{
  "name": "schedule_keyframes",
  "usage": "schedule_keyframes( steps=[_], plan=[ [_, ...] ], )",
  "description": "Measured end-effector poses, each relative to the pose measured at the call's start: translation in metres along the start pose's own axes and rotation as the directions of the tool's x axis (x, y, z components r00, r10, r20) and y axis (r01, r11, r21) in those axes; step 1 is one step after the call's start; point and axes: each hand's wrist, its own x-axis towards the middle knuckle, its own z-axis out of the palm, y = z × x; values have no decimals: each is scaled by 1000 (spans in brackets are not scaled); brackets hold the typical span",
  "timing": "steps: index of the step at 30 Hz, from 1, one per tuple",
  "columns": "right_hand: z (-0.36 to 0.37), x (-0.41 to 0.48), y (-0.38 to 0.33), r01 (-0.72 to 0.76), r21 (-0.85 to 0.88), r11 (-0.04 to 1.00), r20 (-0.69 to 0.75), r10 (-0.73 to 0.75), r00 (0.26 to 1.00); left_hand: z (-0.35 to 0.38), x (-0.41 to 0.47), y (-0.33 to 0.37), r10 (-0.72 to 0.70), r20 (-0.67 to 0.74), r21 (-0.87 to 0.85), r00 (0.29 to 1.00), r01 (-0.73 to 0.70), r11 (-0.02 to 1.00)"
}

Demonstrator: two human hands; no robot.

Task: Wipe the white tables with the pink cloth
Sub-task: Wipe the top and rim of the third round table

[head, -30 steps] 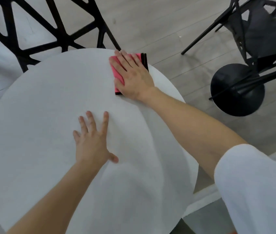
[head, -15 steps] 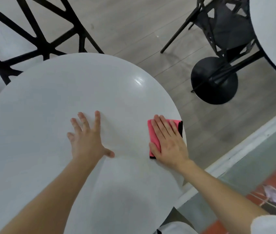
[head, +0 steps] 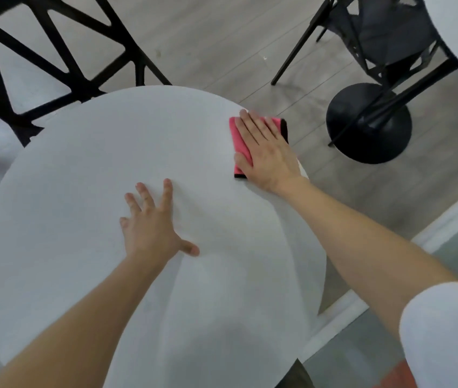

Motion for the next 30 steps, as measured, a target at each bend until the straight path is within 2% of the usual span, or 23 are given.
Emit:
schedule_keyframes(
  steps=[2, 5, 7, 10, 12, 14, 17, 20, 23, 26, 30],
  plan=[
    [-5, -73, -7, -153, 3, 988, -10, 153, 988, 0, 1, -1, 9, -1, 2, 1000, -9, 1000],
    [-6, -182, -61, -400, 12, 917, 10, 400, 917, 2, 3, -2, 17, -4, 9, 1000, -16, 1000],
    [5, -234, -103, -445, 33, 895, 32, 444, 895, 4, 4, -3, 18, -3, 12, 1000, -18, 1000],
    [18, -272, -137, -427, 30, 904, 77, 424, 902, 4, 6, -4, 38, -23, 25, 999, -37, 999],
    [20, -275, -132, -380, 35, 924, 92, 375, 922, 4, 8, -3, 36, -28, 23, 999, -35, 999],
    [16, -263, -109, -270, 40, 962, 91, 266, 960, 4, 11, -2, 29, -21, 25, 999, -28, 999],
    [12, -209, -63, -178, -10, 984, 69, 178, 982, 6, 15, -3, 49, -30, 53, 998, -48, 997],
    [8, -129, -31, -245, -44, 969, 10, 245, 969, 9, 16, -6, 73, -39, 75, 997, -69, 995],
    [6, -72, -17, -229, -74, 971, -10, 229, 973, 7, 18, -8, 94, -38, 112, 995, -89, 990],
    [3, -82, -18, -259, -73, 963, -32, 257, 966, 8, 12, -9, 119, -41, 142, 992, -112, 984],
    [3, -164, -72, -454, 36, 890, -59, 456, 888, 5, 8, -11, 120, -21, 158, 992, -116, 981]
  ],
)
